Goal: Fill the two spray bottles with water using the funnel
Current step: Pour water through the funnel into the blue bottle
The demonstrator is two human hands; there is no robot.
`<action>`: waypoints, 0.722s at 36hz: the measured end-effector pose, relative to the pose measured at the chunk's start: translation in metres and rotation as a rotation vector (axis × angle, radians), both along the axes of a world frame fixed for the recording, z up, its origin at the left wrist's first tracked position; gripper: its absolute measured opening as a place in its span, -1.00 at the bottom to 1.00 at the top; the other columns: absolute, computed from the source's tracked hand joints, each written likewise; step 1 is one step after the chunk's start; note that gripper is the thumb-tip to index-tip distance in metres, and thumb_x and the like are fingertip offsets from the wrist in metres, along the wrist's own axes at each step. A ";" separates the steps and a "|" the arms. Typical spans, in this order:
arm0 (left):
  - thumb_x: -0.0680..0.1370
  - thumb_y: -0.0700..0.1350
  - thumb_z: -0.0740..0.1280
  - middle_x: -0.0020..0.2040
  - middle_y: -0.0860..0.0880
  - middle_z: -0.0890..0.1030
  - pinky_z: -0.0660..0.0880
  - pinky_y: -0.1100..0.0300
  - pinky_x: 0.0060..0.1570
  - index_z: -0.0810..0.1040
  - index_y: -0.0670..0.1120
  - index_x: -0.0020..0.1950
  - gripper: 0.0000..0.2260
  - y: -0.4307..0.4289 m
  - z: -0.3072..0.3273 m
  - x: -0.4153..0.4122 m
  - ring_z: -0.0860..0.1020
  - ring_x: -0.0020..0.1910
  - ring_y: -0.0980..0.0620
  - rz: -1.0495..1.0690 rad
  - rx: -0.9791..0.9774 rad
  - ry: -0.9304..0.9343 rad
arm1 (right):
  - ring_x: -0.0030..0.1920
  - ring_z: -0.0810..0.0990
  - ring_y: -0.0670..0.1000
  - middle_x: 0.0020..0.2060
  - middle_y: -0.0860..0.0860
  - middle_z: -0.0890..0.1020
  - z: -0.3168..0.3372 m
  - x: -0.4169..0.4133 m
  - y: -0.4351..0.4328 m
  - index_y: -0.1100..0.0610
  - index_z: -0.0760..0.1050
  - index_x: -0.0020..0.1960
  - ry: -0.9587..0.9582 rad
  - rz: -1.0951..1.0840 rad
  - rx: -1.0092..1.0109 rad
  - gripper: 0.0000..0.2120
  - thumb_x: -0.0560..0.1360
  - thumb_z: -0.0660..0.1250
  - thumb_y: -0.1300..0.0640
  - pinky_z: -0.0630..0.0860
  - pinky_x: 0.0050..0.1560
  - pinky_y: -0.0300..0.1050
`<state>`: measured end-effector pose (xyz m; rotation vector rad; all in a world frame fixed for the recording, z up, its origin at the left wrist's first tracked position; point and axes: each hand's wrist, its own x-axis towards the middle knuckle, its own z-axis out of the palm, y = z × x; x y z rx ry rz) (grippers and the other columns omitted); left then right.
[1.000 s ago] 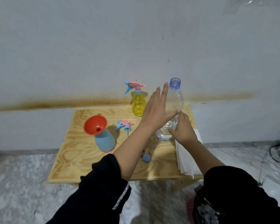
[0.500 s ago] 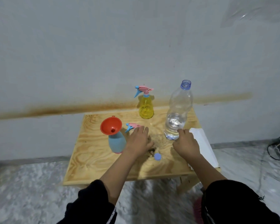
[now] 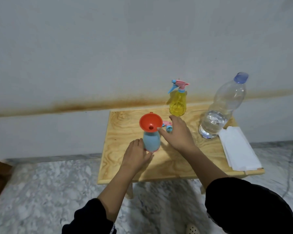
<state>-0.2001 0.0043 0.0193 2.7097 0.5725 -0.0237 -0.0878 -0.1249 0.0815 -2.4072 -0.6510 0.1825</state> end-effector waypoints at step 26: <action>0.48 -0.09 0.43 0.09 -0.17 0.46 0.48 0.00 0.02 0.36 -0.22 0.30 -0.53 0.008 -0.045 0.048 0.47 0.08 -0.11 0.214 -0.604 -0.392 | 0.28 0.31 0.07 0.26 0.08 0.30 -0.004 0.012 0.057 0.15 0.23 0.39 0.034 0.119 0.037 -0.14 0.25 0.53 -0.12 0.42 0.23 0.02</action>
